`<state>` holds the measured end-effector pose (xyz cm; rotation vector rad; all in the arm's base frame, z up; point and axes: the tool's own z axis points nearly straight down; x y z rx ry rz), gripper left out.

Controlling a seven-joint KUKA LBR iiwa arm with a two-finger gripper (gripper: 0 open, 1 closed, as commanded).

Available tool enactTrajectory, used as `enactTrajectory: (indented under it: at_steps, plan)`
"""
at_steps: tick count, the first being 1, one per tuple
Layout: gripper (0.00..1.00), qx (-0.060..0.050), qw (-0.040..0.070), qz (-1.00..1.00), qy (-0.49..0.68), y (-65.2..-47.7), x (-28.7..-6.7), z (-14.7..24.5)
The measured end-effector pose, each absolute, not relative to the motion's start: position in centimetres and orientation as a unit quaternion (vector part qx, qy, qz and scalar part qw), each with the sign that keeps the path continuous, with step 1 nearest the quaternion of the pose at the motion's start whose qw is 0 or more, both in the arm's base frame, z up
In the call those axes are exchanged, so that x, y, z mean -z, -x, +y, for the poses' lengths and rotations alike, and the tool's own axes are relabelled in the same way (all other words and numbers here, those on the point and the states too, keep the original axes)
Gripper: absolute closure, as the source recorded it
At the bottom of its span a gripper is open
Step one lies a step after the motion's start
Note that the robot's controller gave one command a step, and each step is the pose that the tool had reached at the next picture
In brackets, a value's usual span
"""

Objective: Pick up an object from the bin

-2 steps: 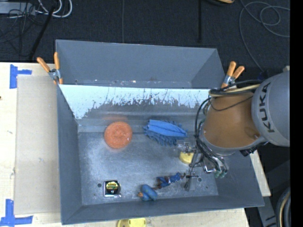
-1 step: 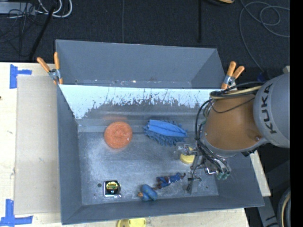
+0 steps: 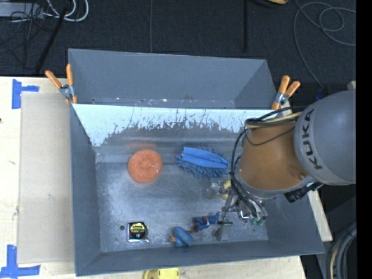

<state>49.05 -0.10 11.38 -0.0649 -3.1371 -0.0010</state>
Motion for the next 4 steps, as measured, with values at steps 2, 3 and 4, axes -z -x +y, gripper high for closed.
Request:
enactTrajectory:
  at_steps: [2, 3, 4]
  plan:
    - [1.0, 0.0, 0.002, -0.998, 0.063, -48.58, -6.95, -0.29]
    - [1.0, 0.0, 0.002, -0.998, 0.063, -48.58, -6.95, -0.29]
    - [1.0, 0.0, 0.005, -0.998, 0.063, -48.42, -7.48, -0.29]
